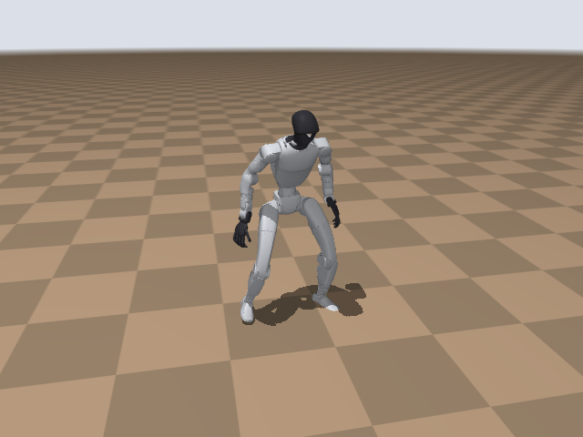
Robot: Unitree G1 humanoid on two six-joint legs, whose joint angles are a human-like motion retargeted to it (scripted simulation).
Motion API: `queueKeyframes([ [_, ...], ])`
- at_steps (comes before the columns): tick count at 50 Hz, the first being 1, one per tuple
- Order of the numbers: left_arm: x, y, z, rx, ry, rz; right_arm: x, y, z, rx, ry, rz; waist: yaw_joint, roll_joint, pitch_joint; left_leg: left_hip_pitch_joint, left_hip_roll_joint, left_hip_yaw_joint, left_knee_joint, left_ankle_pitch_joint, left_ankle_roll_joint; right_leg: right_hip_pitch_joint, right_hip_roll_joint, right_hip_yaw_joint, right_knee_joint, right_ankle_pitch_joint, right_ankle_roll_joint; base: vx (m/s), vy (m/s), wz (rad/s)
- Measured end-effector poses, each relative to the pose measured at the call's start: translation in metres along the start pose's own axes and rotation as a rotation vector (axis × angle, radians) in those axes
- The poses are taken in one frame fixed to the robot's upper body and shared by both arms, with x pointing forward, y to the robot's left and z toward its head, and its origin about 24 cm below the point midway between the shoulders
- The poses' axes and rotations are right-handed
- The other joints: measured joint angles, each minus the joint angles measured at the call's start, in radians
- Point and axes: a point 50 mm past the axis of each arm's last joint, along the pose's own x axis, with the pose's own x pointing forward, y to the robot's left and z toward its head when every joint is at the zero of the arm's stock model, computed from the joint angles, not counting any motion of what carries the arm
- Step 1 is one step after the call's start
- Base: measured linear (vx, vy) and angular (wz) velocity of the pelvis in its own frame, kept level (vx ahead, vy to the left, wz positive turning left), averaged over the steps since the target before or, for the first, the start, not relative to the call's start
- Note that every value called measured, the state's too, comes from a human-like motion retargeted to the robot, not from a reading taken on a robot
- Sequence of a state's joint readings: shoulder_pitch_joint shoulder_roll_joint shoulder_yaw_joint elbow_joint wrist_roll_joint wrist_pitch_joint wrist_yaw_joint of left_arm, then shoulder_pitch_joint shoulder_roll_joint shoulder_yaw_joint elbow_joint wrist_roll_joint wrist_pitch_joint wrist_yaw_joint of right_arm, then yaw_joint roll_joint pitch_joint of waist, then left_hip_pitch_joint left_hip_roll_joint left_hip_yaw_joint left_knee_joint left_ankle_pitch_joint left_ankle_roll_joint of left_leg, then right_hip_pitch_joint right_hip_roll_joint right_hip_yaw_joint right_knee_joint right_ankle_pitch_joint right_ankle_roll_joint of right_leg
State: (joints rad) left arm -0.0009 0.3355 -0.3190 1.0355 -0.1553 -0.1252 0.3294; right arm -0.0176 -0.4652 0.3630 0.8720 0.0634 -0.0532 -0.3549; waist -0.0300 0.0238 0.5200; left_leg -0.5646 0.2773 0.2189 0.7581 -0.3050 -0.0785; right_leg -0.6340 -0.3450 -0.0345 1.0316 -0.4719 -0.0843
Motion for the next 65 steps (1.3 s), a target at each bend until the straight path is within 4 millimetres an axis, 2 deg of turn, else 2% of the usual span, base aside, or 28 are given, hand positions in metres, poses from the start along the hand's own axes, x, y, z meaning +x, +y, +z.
queueKeyframes([
  [3,-0.001,-0.003,0.002,-0.073,0.001,0.0,0.002,0.003,0.005,-0.041,-0.027,0.044,0.022,-0.01,0.0,0.037,-0.048,0.052,-0.047,0.019,0.016,0.031,0.111,-0.04,-0.089,0.031,0.073,-0.02,0.29,-0.14],
  [5,-0.002,-0.004,-0.002,-0.091,0.014,-0.025,0.005,0.003,0.013,-0.063,-0.051,0.061,0.035,-0.038,0.0,0.042,-0.086,0.096,-0.028,0.009,-0.001,0.083,0.112,-0.083,-0.254,0.094,0.095,-0.01,0.29,-0.38],
  [7,-0.006,-0.003,-0.014,-0.111,0.053,-0.036,0.009,0.001,0.024,-0.077,-0.079,0.053,0.057,-0.046,0.0,0.034,-0.074,0.104,0.041,-0.001,-0.041,0.105,0.101,-0.071,-0.307,0.125,0.037,-0.01,0.29,-0.58],
  [10,-0.012,-0.003,-0.032,-0.16,0.122,-0.036,0.019,-0.009,0.048,-0.099,-0.111,0.017,0.048,-0.066,0.0,0.019,-0.071,0.087,0.158,-0.037,-0.058,0.106,0.064,-0.011,-0.336,0.181,0.069,-0.06,0.33,-0.3],
  [13,-0.019,-0.006,-0.045,-0.157,0.147,-0.018,0.025,-0.024,0.075,-0.067,-0.206,-0.077,0.057,-0.082,0.0,-0.001,0.026,0.096,0.336,-0.119,-0.025,0.096,0.051,0.028,-0.368,0.189,0.085,-0.06,0.37,-0.64],
  [16,-0.023,-0.004,-0.053,-0.142,0.147,0.003,0.027,-0.035,0.088,-0.004,-0.257,-0.162,0.057,-0.09,0.0,-0.014,0.084,0.03,0.412,-0.165,0.038,0.049,0.041,0.063,-0.321,0.21,0.096,-0.07,0.42,-0.55],
  [19,-0.02,0.002,-0.051,-0.084,0.141,0.003,0.025,-0.038,0.077,0.028,-0.214,-0.172,0.06,-0.073,0.0,0.045,0.122,-0.006,0.233,-0.164,0.047,0.094,0.057,0.063,-0.457,0.297,0.101,-0.15,0.44,-0.13],
  [20,-0.018,0.006,-0.048,-0.074,0.138,0.012,0.026,-0.038,0.069,0.036,-0.162,-0.167,0.048,-0.076,0.0,0.091,0.106,0.001,0.098,-0.131,0.046,0.134,0.043,0.058,-0.552,0.34,0.101,-0.19,0.5,0.36],
  [22,-0.013,0.011,-0.039,-0.01,0.094,0.011,0.021,-0.033,0.049,0.045,-0.106,-0.146,0.044,-0.069,0.0,0.156,0.088,0.008,-0.091,-0.023,0.025,0.144,0.018,0.04,-0.584,0.355,0.111,-0.14,0.54,0.34],
  [25,-0.005,0.017,-0.019,0.1,0.01,-0.018,0.009,-0.024,0.01,0.039,0.0,-0.1,0.037,-0.062,0.0,0.131,0.045,0.003,-0.099,0.012,-0.036,0.135,-0.042,0.022,-0.563,0.294,0.099,-0.09,0.54,0.6],
  [27,-0.002,0.017,-0.006,0.148,-0.065,-0.047,-0.001,-0.016,-0.008,0.046,0.012,-0.064,0.025,-0.043,0.0,0.041,0.042,-0.009,0.042,-0.036,-0.072,0.057,-0.068,0.021,-0.378,0.176,0.074,-0.03,0.51,0.85],
  [30,0.005,0.022,0.013,0.062,-0.097,-0.013,-0.007,-0.008,-0.029,0.025,0.102,-0.024,0.036,-0.005,0.0,0.043,-0.001,-0.007,-0.029,-0.015,-0.058,0.013,-0.031,-0.014,-0.24,0.126,0.04,-0.11,0.41,0.49],
  [32,0.005,0.019,0.016,-0.019,-0.088,-0.008,-0.007,-0.007,-0.031,-0.003,0.101,-0.007,0.037,0.006,0.0,0.047,-0.043,0.008,-0.065,-0.003,-0.02,-0.013,0.0,-0.051,-0.131,0.08,0.045,-0.08,0.33,0.13],
  [35,0.003,0.018,0.006,-0.134,-0.028,0.033,-0.001,-0.009,-0.02,-0.033,0.075,-0.031,0.067,-0.003,0.0,0.093,-0.075,0.072,-0.135,0.034,-0.018,0.019,0.095,-0.125,-0.154,0.069,0.08,-0.06,0.24,-0.35],
  [37,-0.001,0.015,-0.005,-0.134,0.004,0.025,0.004,-0.014,-0.005,-0.035,0.013,-0.055,0.065,-0.031,0.0,0.079,-0.116,0.104,-0.11,0.043,-0.036,0.07,0.128,-0.142,-0.312,0.134,0.121,-0.05,0.22,-0.23],
  [38,-0.004,0.017,-0.015,-0.142,0.036,0.041,0.008,-0.013,0.005,-0.02,-0.006,-0.073,0.068,-0.05,0.0,0.075,-0.118,0.116,-0.081,0.051,-0.057,0.106,0.144,-0.135,-0.403,0.177,0.105,-0.05,0.18,-0.53],
  [40,-0.009,0.018,-0.031,-0.131,0.092,0.044,0.013,-0.014,0.026,0.011,-0.058,-0.099,0.067,-0.071,0.0,0.033,-0.103,0.105,0.028,0.046,-0.089,0.098,0.137,-0.107,-0.418,0.214,0.036,-0.06,0.21,-0.47],
  [43,-0.017,0.011,-0.046,-0.089,0.128,0.02,0.015,-0.017,0.045,0.018,-0.144,-0.117,0.043,-0.094,0.0,-0.029,-0.074,0.076,0.196,-0.026,-0.077,0.053,0.101,-0.066,-0.375,0.234,0.085,-0.07,0.23,-0.26],
  [45,-0.019,0.009,-0.051,-0.049,0.132,0.007,0.016,-0.015,0.052,0.023,-0.163,-0.124,0.039,-0.116,0.0,-0.036,-0.038,0.077,0.265,-0.094,-0.042,0.05,0.094,-0.047,-0.401,0.227,0.086,-0.1,0.21,-0.69],
  [48,-0.019,0.008,-0.049,0.009,0.102,-0.014,0.013,-0.009,0.042,0.002,-0.145,-0.103,0.05,-0.109,0.0,0.035,-0.005,0.028,0.121,-0.131,-0.007,0.054,0.133,-0.028,-0.453,0.275,0.092,-0.12,0.23,-0.75],
  [51,-0.016,0.011,-0.042,0.084,0.056,-0.03,0.005,-0.003,0.022,-0.001,-0.101,-0.059,0.038,-0.085,0.0,0.108,-0.012,-0.06,-0.107,-0.046,-0.008,0.024,0.136,-0.071,-0.392,0.22,0.089,-0.11,0.23,-0.3],
  [52,-0.014,0.013,-0.038,0.114,0.042,-0.031,0.002,0.0,0.014,0.0,-0.078,-0.044,0.033,-0.079,0.0,0.108,-0.004,-0.071,-0.125,-0.028,-0.014,0.013,0.11,-0.126,-0.352,0.178,0.079,-0.11,0.16,-0.02],
  [55,-0.002,0.023,-0.018,0.206,0.0,-0.003,-0.008,0.006,-0.013,-0.024,0.009,-0.01,0.04,-0.07,0.0,0.06,0.026,-0.055,-0.076,-0.025,-0.078,0.012,-0.063,-0.407,-0.192,0.051,0.022,-0.12,0.08,0.03],
  [56,0.003,0.026,-0.008,0.225,-0.02,0.013,-0.011,0.009,-0.022,-0.044,0.038,0.003,0.043,-0.062,0.0,0.05,0.025,-0.064,-0.08,-0.02,-0.084,0.008,-0.094,-0.433,-0.138,0.025,0.008,-0.11,0.01,0.2],
  [57,0.008,0.029,0.002,0.235,-0.041,0.031,-0.015,0.011,-0.03,-0.063,0.063,0.015,0.045,-0.052,0.0,0.041,0.024,-0.074,-0.085,-0.012,-0.084,-0.002,-0.109,-0.431,-0.088,0.002,-0.002,-0.1,-0.04,0.33],
  [60,0.015,0.036,0.026,0.183,-0.099,0.107,-0.022,0.017,-0.045,-0.105,0.105,0.034,0.047,-0.023,0.0,0.027,0.026,-0.104,-0.107,0.034,-0.052,-0.059,-0.033,-0.233,0.011,-0.027,0.017,-0.05,-0.11,0.22],
  [62,0.016,0.04,0.032,0.123,-0.114,0.153,-0.023,0.017,-0.046,-0.098,0.11,0.024,0.037,-0.011,0.0,0.035,0.032,-0.112,-0.144,0.068,-0.042,-0.047,0.001,-0.166,-0.003,-0.029,0.032,-0.03,-0.2,0.1],
  [65,0.014,0.042,0.03,0.058,-0.109,0.179,-0.019,0.013,-0.038,-0.061,0.095,-0.006,-0.002,-0.019,0.0,0.039,0.016,-0.115,-0.189,0.104,-0.039,0.035,-0.033,-0.192,-0.191,0.036,0.06,-0.02,-0.26,0.2],
])
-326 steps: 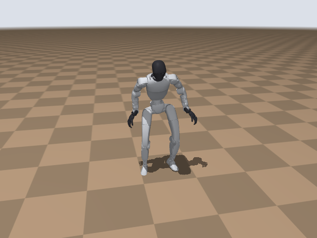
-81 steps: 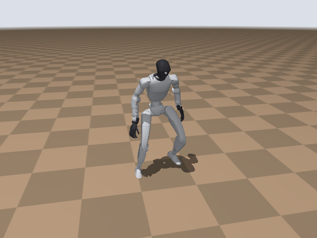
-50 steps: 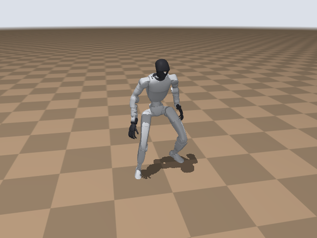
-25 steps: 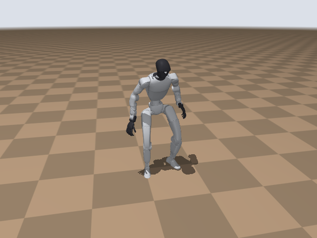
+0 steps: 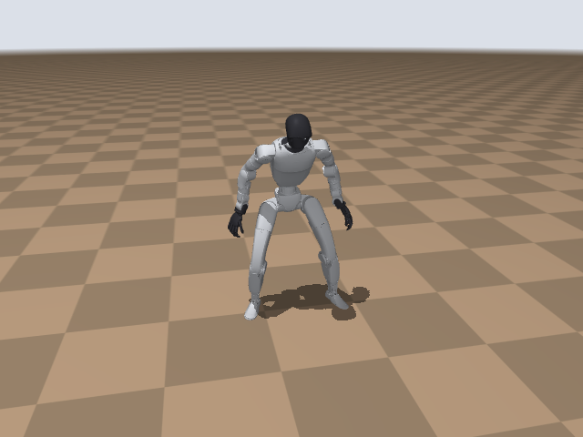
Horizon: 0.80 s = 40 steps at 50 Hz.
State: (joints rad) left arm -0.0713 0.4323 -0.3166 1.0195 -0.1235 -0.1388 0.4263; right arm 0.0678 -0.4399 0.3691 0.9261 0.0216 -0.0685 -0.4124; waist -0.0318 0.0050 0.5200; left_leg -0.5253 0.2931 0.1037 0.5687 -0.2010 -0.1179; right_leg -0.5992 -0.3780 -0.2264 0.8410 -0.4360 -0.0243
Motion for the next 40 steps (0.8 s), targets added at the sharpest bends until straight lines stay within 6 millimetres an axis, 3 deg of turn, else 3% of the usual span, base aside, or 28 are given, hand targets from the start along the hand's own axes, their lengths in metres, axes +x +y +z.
queueKeyframes([
  [3,-0.007,0.002,-0.019,-0.027,0.057,0.003,0.004,0.002,0.017,0.024,-0.044,-0.009,0.009,-0.028,0.0,0.02,0.045,0.032,-0.023,0.053,-0.018,0.053,0.042,-0.012,-0.168,0.121,0.002,-0.05,-0.38,-0.66],
  [5,-0.013,0.0,-0.033,-0.036,0.101,-0.014,0.006,0.005,0.027,0.023,-0.076,-0.004,0.026,-0.035,0.0,0.016,0.095,0.063,0.003,0.074,0.002,0.039,0.081,-0.01,-0.16,0.15,0.023,-0.03,-0.38,-0.94],
  [9,-0.024,-0.005,-0.051,0.001,0.156,-0.03,0.007,0.008,0.044,0.01,-0.149,0.0,0.034,-0.097,0.0,-0.032,0.088,0.156,0.212,-0.128,0.04,0.061,0.127,0.002,-0.245,0.168,0.049,-0.01,-0.33,-0.61],
  [12,-0.026,-0.009,-0.055,0.036,0.166,-0.053,0.003,0.016,0.041,-0.009,-0.148,0.036,0.033,-0.126,0.0,-0.052,0.01,0.179,0.322,-0.224,0.052,0.082,0.161,0.001,-0.285,0.21,0.057,0.01,-0.25,-0.24],
  [15,-0.023,-0.013,-0.048,0.065,0.141,-0.079,-0.002,0.025,0.03,-0.028,-0.123,0.097,0.033,-0.123,0.0,-0.007,-0.083,0.1,0.179,-0.177,0.047,0.087,0.221,-0.005,-0.277,0.246,0.105,0.0,-0.24,-0.29],
  [18,-0.017,-0.013,-0.038,0.09,0.105,-0.087,-0.006,0.027,0.017,-0.031,-0.081,0.135,0.032,-0.104,0.0,0.023,-0.024,0.076,0.13,-0.163,0.097,0.017,0.263,0.045,-0.101,0.211,0.129,0.03,-0.25,-0.34],
  [20,-0.014,-0.012,-0.031,0.111,0.08,-0.082,-0.008,0.028,0.008,-0.03,-0.051,0.139,0.032,-0.097,0.0,0.007,0.031,0.057,0.187,-0.153,0.068,-0.03,0.24,0.055,0.048,0.153,0.109,0.08,-0.29,-0.19],
  [23,-0.006,-0.011,-0.013,0.116,0.024,-0.068,-0.009,0.024,0.002,-0.044,-0.037,0.118,-0.002,-0.076,0.0,-0.012,0.043,0.004,0.195,-0.147,0.032,-0.057,0.108,0.031,0.193,0.027,0.05,0.09,-0.3,0.58],
  [26,-0.001,-0.011,0.002,0.055,0.005,-0.025,-0.006,0.016,0.0,-0.066,-0.029,0.08,-0.021,-0.05,0.0,-0.003,0.051,-0.038,0.139,-0.098,0.009,-0.015,0.04,0.046,0.127,-0.033,0.011,0.08,-0.42,0.65],
  [28,0.0,-0.01,0.004,0.004,0.014,-0.003,-0.002,0.009,0.003,-0.067,-0.032,0.056,-0.023,-0.049,0.0,0.009,0.053,-0.049,0.11,-0.068,0.001,0.044,0.012,0.036,-0.025,0.0,0.017,0.09,-0.53,0.15],
  [30,-0.001,-0.005,-0.002,-0.037,0.049,0.039,0.002,0.005,0.01,-0.062,-0.033,0.029,0.003,-0.065,0.0,0.046,0.079,-0.032,0.07,-0.03,-0.009,0.12,0.03,0.021,-0.227,0.151,0.037,0.07,-0.59,-0.27],
  [32,-0.004,0.0,-0.012,-0.046,0.077,0.049,0.007,0.001,0.024,-0.041,-0.076,0.003,0.003,-0.078,0.0,0.038,0.105,-0.012,0.087,-0.005,0.026,0.114,0.037,0.005,-0.215,0.193,0.017,0.06,-0.58,-0.27],
  [35,-0.01,0.01,-0.035,-0.041,0.145,0.074,0.011,-0.002,0.045,-0.018,-0.136,-0.041,0.013,-0.097,0.0,0.034,0.188,0.114,0.168,-0.015,0.057,0.117,0.092,-0.015,-0.185,0.2,0.039,0.03,-0.57,-0.27],
  [37,-0.01,0.012,-0.038,-0.023,0.184,0.066,0.017,-0.006,0.056,-0.016,-0.125,-0.053,0.0,-0.126,0.0,0.028,0.121,0.177,0.174,-0.088,0.058,0.161,0.113,-0.032,-0.313,0.234,0.022,-0.05,-0.46,0.25],
  [40,-0.013,0.014,-0.045,0.01,0.185,0.054,0.015,-0.004,0.054,-0.001,-0.125,-0.049,-0.009,-0.149,0.0,0.008,-0.01,0.166,0.249,-0.22,0.012,0.205,0.134,-0.058,-0.348,0.241,0.031,0.01,-0.36,0.23],
])
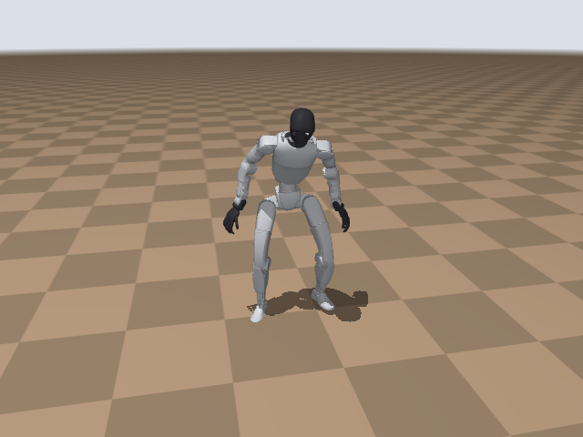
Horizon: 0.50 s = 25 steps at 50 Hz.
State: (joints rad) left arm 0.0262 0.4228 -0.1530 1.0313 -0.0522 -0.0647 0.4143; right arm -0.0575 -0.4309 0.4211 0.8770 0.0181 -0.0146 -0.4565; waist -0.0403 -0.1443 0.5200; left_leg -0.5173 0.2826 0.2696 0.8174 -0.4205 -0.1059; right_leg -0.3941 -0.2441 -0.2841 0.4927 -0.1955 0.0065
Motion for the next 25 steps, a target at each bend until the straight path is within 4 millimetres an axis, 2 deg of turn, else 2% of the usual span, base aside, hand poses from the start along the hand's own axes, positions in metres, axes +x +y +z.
queueKeyframes([
  [2,0.0,-0.002,0.001,0.018,-0.008,-0.015,-0.003,0.004,-0.004,0.001,0.003,0.032,0.011,0.006,0.0,0.011,-0.083,-0.078,-0.073,0.016,-0.009,-0.004,0.039,-0.008,0.015,0.017,0.026,0.02,-0.34,-0.3],
  [5,0.001,-0.001,0.003,0.011,-0.014,-0.005,-0.005,0.006,-0.011,-0.009,0.025,0.088,0.036,0.024,0.0,0.079,-0.08,-0.145,-0.235,0.087,0.06,-0.058,0.103,0.029,0.134,0.0,0.043,0.0,-0.34,-0.61],
  [6,0.001,0.001,0.002,0.023,-0.015,-0.001,-0.006,0.008,-0.012,-0.003,0.026,0.099,0.041,0.025,0.0,0.066,-0.043,-0.15,-0.192,0.089,0.066,-0.089,0.106,0.052,0.222,-0.041,0.043,0.01,-0.36,-0.47],
  [8,0.002,0.006,0.0,0.064,-0.04,0.002,-0.01,0.012,-0.011,0.029,-0.011,0.094,0.044,0.021,0.0,-0.001,0.028,-0.167,-0.024,0.061,0.051,-0.174,0.062,0.079,0.468,-0.161,0.039,0.11,-0.39,-0.38],
  [10,0.005,0.013,0.004,0.085,-0.054,0.037,-0.012,0.013,-0.013,0.033,-0.011,0.07,0.045,0.03,0.0,-0.014,0.077,-0.194,0.006,0.059,0.013,-0.197,-0.002,0.073,0.577,-0.241,0.001,0.09,-0.42,-0.02],
  [12,0.009,0.015,0.014,0.083,-0.071,0.062,-0.012,0.009,-0.017,0.019,-0.002,0.042,0.033,0.05,0.0,-0.03,0.092,-0.236,-0.002,0.069,-0.003,-0.196,-0.076,0.074,0.59,-0.293,-0.035,0.05,-0.46,0.44],
  [14,0.011,0.015,0.025,0.061,-0.086,0.079,-0.01,0.005,-0.017,0.0,0.002,0.02,0.026,0.065,0.0,-0.04,0.1,-0.268,-0.032,0.1,-0.018,-0.179,-0.11,0.096,0.511,-0.316,-0.049,0.04,-0.52,0.48],
  [15,0.012,0.015,0.029,0.049,-0.089,0.084,-0.009,0.004,-0.016,-0.006,0.001,0.013,0.024,0.069,0.0,-0.041,0.102,-0.278,-0.055,0.119,-0.024,-0.166,-0.117,0.108,0.444,-0.314,-0.049,0.04,-0.59,0.34],
  [17,0.012,0.015,0.031,0.019,-0.089,0.094,-0.005,0.001,-0.012,-0.023,-0.005,0.005,0.026,0.063,0.0,-0.024,0.108,-0.282,-0.102,0.151,-0.025,-0.111,-0.114,0.121,0.251,-0.214,-0.021,0.04,-0.64,0.18],
  [18,0.012,0.016,0.03,0.014,-0.084,0.1,-0.003,0.0,-0.008,-0.029,-0.012,0.003,0.028,0.055,0.0,-0.014,0.111,-0.282,-0.125,0.166,-0.022,-0.084,-0.107,0.124,0.163,-0.135,-0.009,0.03,-0.66,0.03],
  [20,0.01,0.016,0.021,0.026,-0.062,0.102,0.001,-0.002,0.001,-0.033,-0.038,-0.001,0.033,0.05,0.0,0.002,0.13,-0.281,-0.161,0.182,0.0,-0.076,-0.087,0.118,0.122,-0.057,-0.022,0.02,-0.65,-0.09],
  [23,0.004,0.014,0.003,0.074,-0.031,0.082,0.007,-0.006,0.02,-0.058,-0.115,-0.014,0.043,0.036,0.0,-0.021,0.172,-0.212,-0.078,0.137,0.062,-0.114,-0.059,0.11,0.191,-0.071,0.007,0.01,-0.59,-0.27],
  [25,0.0,0.012,-0.007,0.141,-0.032,0.066,0.01,-0.008,0.032,-0.079,-0.167,-0.03,0.057,0.009,0.0,-0.071,0.174,-0.146,0.077,0.099,0.074,-0.118,-0.04,0.113,0.179,-0.084,-0.005,-0.01,-0.51,-0.35],
])
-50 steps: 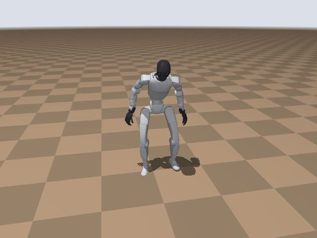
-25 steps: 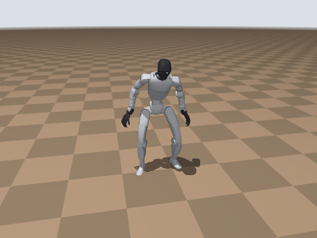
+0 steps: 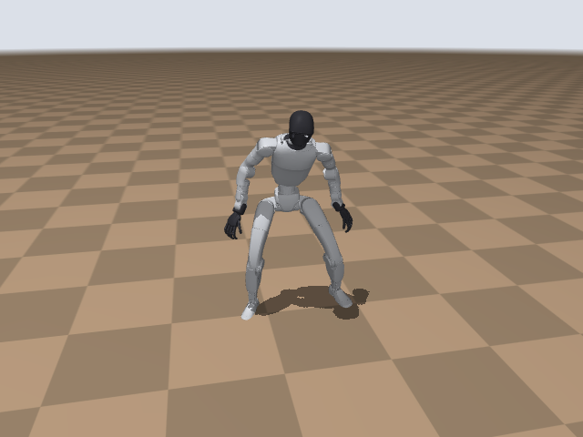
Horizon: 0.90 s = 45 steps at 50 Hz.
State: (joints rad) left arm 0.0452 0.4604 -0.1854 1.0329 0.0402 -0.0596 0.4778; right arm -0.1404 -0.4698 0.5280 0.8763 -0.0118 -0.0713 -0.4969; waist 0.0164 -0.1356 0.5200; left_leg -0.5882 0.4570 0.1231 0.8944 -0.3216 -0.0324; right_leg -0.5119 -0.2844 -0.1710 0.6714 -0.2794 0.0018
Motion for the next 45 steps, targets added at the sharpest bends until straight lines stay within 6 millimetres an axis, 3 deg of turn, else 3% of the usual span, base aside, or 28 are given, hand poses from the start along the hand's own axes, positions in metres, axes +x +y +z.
queueKeyframes([
  [2,-0.005,0.0,-0.007,0.079,-0.038,-0.004,0.0,0.0,0.003,-0.017,-0.026,-0.014,0.01,-0.018,0.0,-0.047,-0.029,0.045,0.166,-0.053,-0.018,0.014,0.02,-0.006,-0.016,-0.005,-0.028,-0.01,-0.41,-0.05],
  [5,-0.009,-0.003,-0.008,0.169,-0.093,-0.01,-0.003,0.003,0.001,-0.014,-0.031,-0.022,0.005,-0.026,0.0,-0.08,-0.096,0.118,0.259,-0.142,-0.024,0.033,0.046,-0.041,-0.051,0.018,-0.009,0.01,-0.36,0.25],
  [8,-0.011,-0.01,-0.007,0.159,-0.09,-0.016,-0.008,0.011,-0.004,0.019,-0.014,0.023,0.0,-0.018,0.0,-0.001,-0.197,0.083,-0.003,-0.114,-0.035,0.043,0.103,-0.066,-0.066,0.047,0.039,0.01,-0.32,0.0],
  [11,-0.011,-0.015,-0.004,0.098,-0.072,-0.023,-0.017,0.019,-0.014,0.044,0.017,0.079,-0.017,0.003,0.0,0.05,-0.185,0.039,-0.15,-0.052,0.008,-0.01,0.136,-0.045,0.069,0.04,0.084,0.03,-0.3,0.06],
  [13,-0.009,-0.014,0.002,0.072,-0.075,-0.022,-0.025,0.025,-0.022,0.036,0.04,0.11,-0.021,0.014,0.0,0.029,-0.142,0.016,-0.12,-0.013,-0.026,-0.058,0.11,-0.036,0.208,-0.007,0.082,0.05,-0.34,0.19],
  [15,-0.005,-0.014,0.013,0.057,-0.092,-0.027,-0.035,0.027,-0.032,-0.026,0.031,0.142,-0.016,0.042,0.0,0.013,-0.115,-0.013,-0.121,0.006,-0.084,-0.091,0.037,-0.06,0.332,-0.092,0.046,0.05,-0.35,0.31],
  [17,-0.002,-0.012,0.024,-0.015,-0.105,0.007,-0.04,0.028,-0.037,0.002,0.039,0.14,-0.024,0.068,0.0,0.012,-0.106,-0.047,-0.15,0.024,-0.106,-0.093,-0.04,-0.067,0.392,-0.165,-0.001,0.04,-0.38,0.5],
  [18,0.0,-0.012,0.028,-0.04,-0.093,0.005,-0.043,0.029,-0.043,-0.115,0.028,0.185,-0.019,0.085,0.0,0.006,-0.102,-0.066,-0.16,0.042,-0.109,-0.093,-0.061,-0.054,0.396,-0.185,-0.02,0.02,-0.43,0.47],
  [20,0.002,-0.013,0.033,-0.122,-0.058,0.014,-0.045,0.028,-0.048,-0.189,0.032,0.218,-0.014,0.108,0.0,0.002,-0.09,-0.09,-0.186,0.082,-0.116,-0.079,-0.078,-0.028,0.337,-0.202,-0.036,0.02,-0.49,0.28],
  [23,0.002,-0.011,0.027,-0.185,0.011,0.019,-0.041,0.029,-0.045,-0.151,0.066,0.206,-0.006,0.088,0.0,0.006,-0.079,-0.085,-0.228,0.132,-0.108,-0.012,-0.069,-0.027,0.048,-0.074,0.001,0.01,-0.59,-0.06],
  [25,-0.002,-0.007,0.01,-0.176,0.031,0.046,-0.038,0.031,-0.042,-0.112,0.083,0.181,-0.005,0.07,0.0,0.013,-0.047,-0.063,-0.218,0.171,-0.103,0.034,-0.048,-0.029,-0.056,-0.007,0.003,0.0,-0.63,-0.25],
  [28,-0.007,-0.005,-0.004,-0.031,0.016,0.061,-0.033,0.031,-0.038,-0.096,0.086,0.142,0.013,0.065,0.0,-0.064,0.045,0.055,-0.078,0.209,-0.062,-0.016,-0.027,-0.052,0.027,-0.02,-0.008,-0.03,-0.58,-0.2],
  [30,-0.01,-0.002,-0.01,0.058,-0.019,0.105,-0.027,0.027,-0.033,-0.111,0.058,0.096,0.024,0.047,0.0,-0.129,0.066,0.121,0.087,0.133,-0.057,-0.035,-0.01,-0.058,0.031,-0.037,0.003,-0.03,-0.52,-0.27],
  [32,-0.015,0.004,-0.016,0.107,-0.064,0.161,-0.025,0.028,-0.029,-0.138,0.025,0.074,0.035,0.028,0.0,-0.168,0.023,0.116,0.23,0.012,-0.066,-0.034,0.02,-0.06,0.028,-0.051,-0.014,-0.02,-0.44,-0.26],
  [35,-0.018,0.004,-0.015,0.129,-0.105,0.158,-0.024,0.026,-0.028,-0.152,-0.002,0.079,0.032,0.012,0.0,-0.199,-0.131,0.056,0.281,-0.13,-0.048,-0.032,0.054,-0.082,-0.006,-0.017,0.003,0.0,-0.39,0.05],
  [38,-0.016,0.004,-0.013,0.13,-0.106,0.125,-0.03,0.029,-0.034,-0.114,0.023,0.122,0.034,0.001,0.0,-0.114,-0.223,0.026,0.066,-0.12,-0.035,-0.025,0.114,-0.1,-0.032,0.029,0.049,0.03,-0.37,-0.15],
  [40,-0.013,0.004,-0.011,0.115,-0.102,0.111,-0.036,0.033,-0.042,-0.083,0.057,0.162,0.03,0.008,0.0,-0.034,-0.22,0.024,-0.103,-0.085,0.002,-0.052,0.158,-0.077,0.029,0.058,0.091,0.06,-0.33,-0.14],
  [42,-0.009,0.006,-0.007,0.078,-0.1,0.103,-0.046,0.038,-0.055,-0.066,0.106,0.203,0.021,0.018,0.0,-0.035,-0.177,0.0,-0.094,-0.05,0.022,-0.121,0.189,0.001,0.174,0.093,0.13,0.08,-0.33,0.04],
  [45,-0.001,0.008,0.006,0.007,-0.1,0.093,-0.061,0.043,-0.073,-0.078,0.18,0.251,0.023,0.042,0.0,-0.051,-0.123,-0.043,-0.063,-0.007,-0.051,-0.214,0.142,0.042,0.393,0.055,0.116,0.09,-0.32,0.11],
])
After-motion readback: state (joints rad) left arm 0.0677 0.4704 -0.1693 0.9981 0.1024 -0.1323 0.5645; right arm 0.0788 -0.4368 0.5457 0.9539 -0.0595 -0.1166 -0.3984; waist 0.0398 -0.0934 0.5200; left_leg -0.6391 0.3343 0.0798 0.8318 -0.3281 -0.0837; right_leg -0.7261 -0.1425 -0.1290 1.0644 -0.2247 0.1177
